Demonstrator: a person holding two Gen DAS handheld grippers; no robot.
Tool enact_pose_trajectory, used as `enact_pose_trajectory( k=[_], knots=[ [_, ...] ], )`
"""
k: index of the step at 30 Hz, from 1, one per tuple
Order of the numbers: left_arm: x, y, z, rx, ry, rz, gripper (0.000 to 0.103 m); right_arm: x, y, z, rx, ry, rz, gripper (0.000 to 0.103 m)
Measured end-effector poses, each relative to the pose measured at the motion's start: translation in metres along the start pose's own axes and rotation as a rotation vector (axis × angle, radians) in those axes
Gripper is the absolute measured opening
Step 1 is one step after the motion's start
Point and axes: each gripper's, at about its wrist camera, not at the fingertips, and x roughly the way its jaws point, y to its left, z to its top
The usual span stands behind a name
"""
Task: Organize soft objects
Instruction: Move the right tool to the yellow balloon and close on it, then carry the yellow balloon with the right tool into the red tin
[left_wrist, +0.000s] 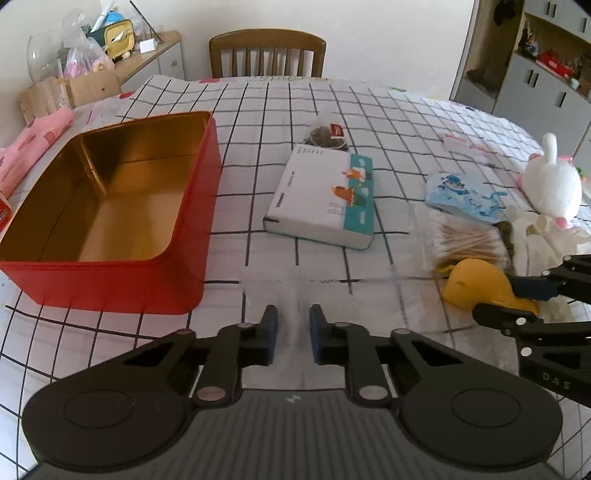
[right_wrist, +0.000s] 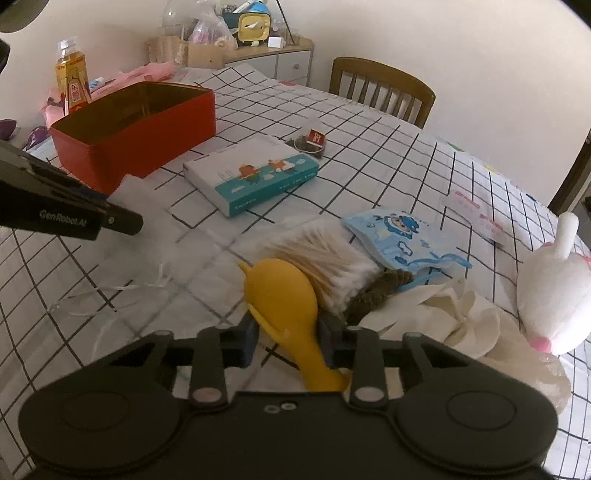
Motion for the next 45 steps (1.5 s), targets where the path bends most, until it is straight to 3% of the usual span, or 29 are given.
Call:
enact_pose_trajectory(
  k=[7,15,27,45],
  knots=[
    [-0.013,0.0,-0.002,-0.017,-0.023,-0.03,0.01,-0.012,-0.003,0.0,0.025,-0.033,0.02,0.022],
    [-0.036,0.005,0.001,-0.042,-0.055,-0.058,0.009,-0.044,-0.006,0.005,0.071,-0.099,0.071,0.022],
    [-0.068,0.026,0.021,-0.022,-0.09,-0.113,0.009,-0.07,-0.006,0.028,0.202,-0.119,0.127,0.022],
    [-0.096,0.106,0.059,0.013,-0.172,-0.099,0.009,-0.071,0.06,0.099,0.198,-0.173,0.15,0.023]
  ],
)
